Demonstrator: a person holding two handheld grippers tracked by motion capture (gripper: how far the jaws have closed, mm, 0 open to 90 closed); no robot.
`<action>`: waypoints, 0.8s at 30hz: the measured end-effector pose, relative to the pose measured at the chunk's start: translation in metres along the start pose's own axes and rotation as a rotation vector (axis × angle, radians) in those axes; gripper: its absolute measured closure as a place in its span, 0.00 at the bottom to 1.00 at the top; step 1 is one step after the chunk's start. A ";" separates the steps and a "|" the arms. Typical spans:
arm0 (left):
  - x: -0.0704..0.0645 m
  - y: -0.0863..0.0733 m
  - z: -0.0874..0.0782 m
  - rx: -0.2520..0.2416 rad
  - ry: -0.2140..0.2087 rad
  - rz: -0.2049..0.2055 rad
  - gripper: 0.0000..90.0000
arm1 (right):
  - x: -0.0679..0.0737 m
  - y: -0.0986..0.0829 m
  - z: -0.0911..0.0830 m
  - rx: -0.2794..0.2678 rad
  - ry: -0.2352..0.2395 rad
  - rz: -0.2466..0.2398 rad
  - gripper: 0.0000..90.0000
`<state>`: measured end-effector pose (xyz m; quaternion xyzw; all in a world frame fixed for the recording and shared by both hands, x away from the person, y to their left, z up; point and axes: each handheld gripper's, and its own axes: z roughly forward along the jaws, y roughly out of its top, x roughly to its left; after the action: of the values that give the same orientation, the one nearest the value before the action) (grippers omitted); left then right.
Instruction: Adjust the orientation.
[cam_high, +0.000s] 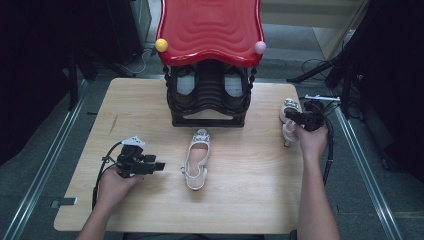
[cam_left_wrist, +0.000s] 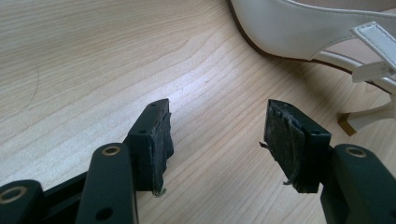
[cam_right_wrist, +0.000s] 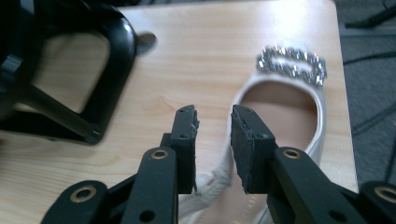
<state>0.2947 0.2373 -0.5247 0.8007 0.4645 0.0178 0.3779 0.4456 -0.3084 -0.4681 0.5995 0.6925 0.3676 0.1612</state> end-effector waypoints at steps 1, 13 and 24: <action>0.000 -0.001 0.000 -0.001 0.003 -0.003 0.46 | -0.002 -0.002 0.005 0.020 -0.004 0.004 0.79; -0.002 -0.003 -0.001 0.003 0.008 0.000 0.46 | 0.000 -0.005 0.020 0.029 -0.034 0.011 0.92; -0.001 -0.002 0.000 -0.003 0.001 0.000 0.46 | -0.002 -0.004 0.012 0.017 -0.004 0.064 0.98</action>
<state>0.2926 0.2372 -0.5253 0.8001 0.4648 0.0188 0.3787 0.4516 -0.3065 -0.4792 0.6236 0.6755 0.3655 0.1457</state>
